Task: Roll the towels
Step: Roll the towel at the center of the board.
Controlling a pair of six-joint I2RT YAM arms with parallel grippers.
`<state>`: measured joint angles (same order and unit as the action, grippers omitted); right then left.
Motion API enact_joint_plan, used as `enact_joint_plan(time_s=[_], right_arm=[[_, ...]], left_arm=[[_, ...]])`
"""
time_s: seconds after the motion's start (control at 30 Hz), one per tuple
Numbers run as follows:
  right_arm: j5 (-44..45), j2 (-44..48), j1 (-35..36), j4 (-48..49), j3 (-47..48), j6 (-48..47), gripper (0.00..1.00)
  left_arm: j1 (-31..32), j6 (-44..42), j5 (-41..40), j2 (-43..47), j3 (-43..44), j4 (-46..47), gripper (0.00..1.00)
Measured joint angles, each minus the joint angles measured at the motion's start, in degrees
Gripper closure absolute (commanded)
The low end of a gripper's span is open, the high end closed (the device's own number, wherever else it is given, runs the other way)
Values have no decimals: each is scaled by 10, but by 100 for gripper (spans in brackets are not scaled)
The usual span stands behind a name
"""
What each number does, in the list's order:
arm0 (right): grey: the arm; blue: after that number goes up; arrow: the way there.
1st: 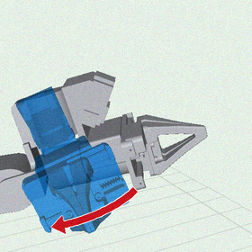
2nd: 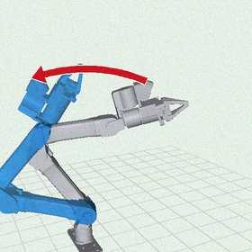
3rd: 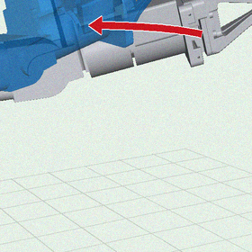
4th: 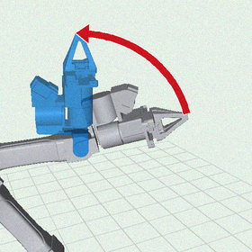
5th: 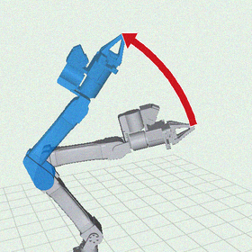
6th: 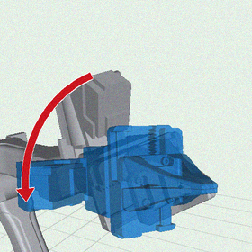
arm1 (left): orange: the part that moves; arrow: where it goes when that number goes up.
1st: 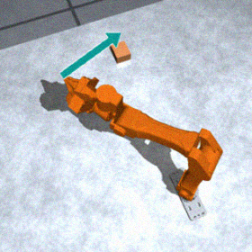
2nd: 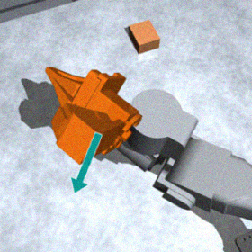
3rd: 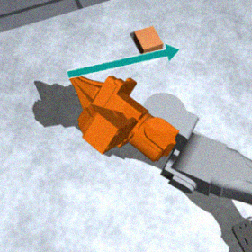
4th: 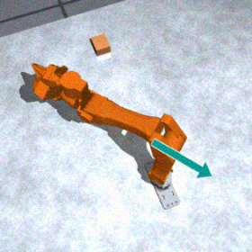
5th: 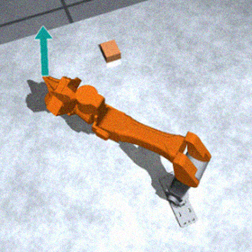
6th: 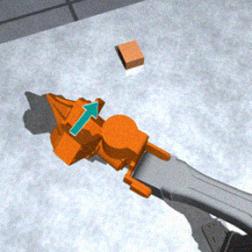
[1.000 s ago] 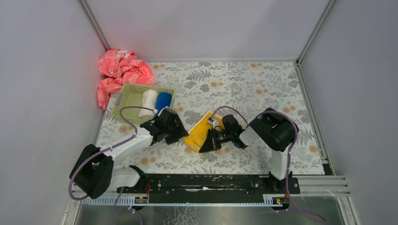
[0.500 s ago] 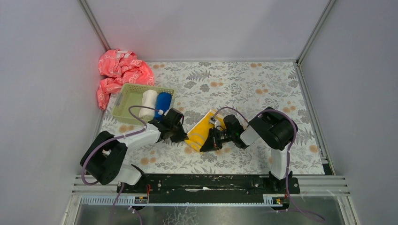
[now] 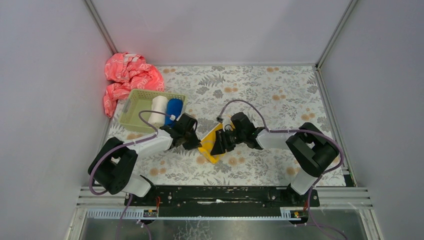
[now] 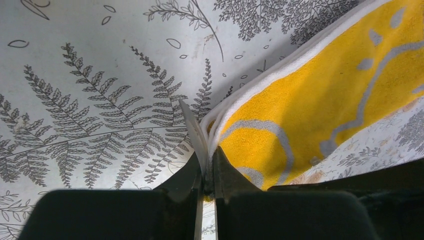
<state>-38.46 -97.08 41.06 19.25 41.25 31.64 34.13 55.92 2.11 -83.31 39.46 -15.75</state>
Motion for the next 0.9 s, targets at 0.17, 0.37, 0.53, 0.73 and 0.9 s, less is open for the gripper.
enact_joint_plan(time_s=[0.17, 0.37, 0.53, 0.73, 0.9], right_arm=[[60, 6, 48, -59, 39, -65, 51], [110, -15, 87, -95, 63, -102, 53], [124, -30, 92, -97, 67, -109, 85], [63, -34, 67, -75, 61, -75, 100], [-35, -65, 19, 0, 49, 5, 100]], left_arm=[[0, 1, 0, 0, 9, -5, 100], [0, 5, 0, 0, 10, -6, 100], [0, 8, 0, -2, 10, -7, 96], [0, 9, -6, 1, 10, -12, 75], [0, 7, -21, 46, 3, -15, 50]])
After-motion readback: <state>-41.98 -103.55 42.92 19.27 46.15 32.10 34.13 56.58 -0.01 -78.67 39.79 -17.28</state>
